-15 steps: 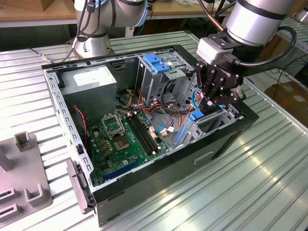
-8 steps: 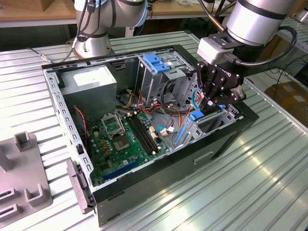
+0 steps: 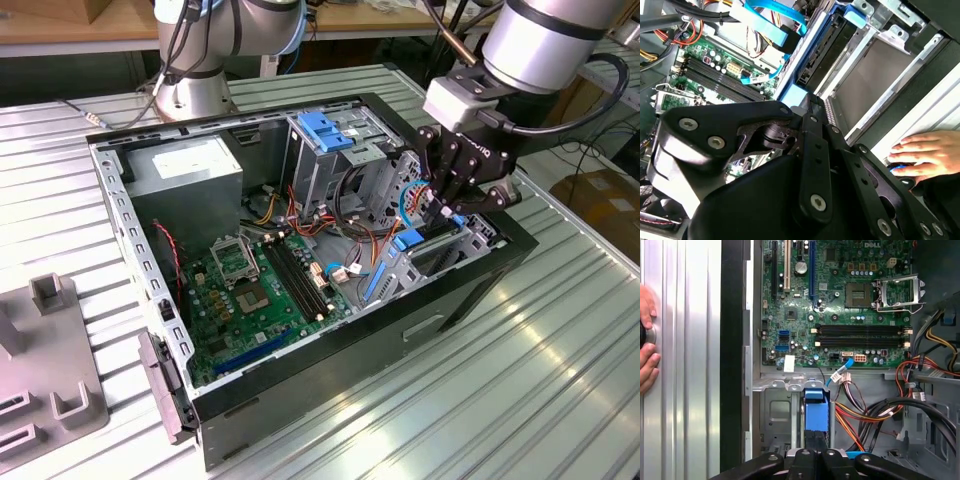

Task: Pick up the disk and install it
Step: 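Insert the first disk wire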

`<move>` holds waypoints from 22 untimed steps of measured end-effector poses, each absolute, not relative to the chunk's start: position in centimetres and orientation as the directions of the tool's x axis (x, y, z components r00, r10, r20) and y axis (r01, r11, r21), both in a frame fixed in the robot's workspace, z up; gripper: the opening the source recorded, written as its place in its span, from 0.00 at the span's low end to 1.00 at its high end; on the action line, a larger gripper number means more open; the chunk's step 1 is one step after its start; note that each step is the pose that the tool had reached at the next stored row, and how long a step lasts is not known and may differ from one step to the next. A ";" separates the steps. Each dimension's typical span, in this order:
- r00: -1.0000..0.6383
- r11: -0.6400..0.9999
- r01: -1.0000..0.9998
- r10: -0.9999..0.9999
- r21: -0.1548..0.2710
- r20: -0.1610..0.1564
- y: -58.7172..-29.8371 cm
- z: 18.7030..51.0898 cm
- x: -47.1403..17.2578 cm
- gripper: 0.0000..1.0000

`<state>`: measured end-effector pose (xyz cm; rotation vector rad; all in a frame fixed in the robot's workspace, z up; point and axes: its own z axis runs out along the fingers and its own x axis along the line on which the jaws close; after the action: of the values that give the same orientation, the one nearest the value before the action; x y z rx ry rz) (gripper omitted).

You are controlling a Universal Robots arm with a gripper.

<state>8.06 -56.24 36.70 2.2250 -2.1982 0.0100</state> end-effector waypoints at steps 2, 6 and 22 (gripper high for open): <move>0.024 -0.024 -1.000 -1.000 0.005 0.014 -56.3 36.7 8.1 0.10; 0.029 -0.029 -1.000 -0.999 0.004 0.014 -56.3 36.7 8.4 0.10; 0.030 -0.030 -1.000 -0.999 0.002 0.021 -56.3 37.1 12.5 0.10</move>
<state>12.48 -56.32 37.15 2.2423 -2.1767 0.0216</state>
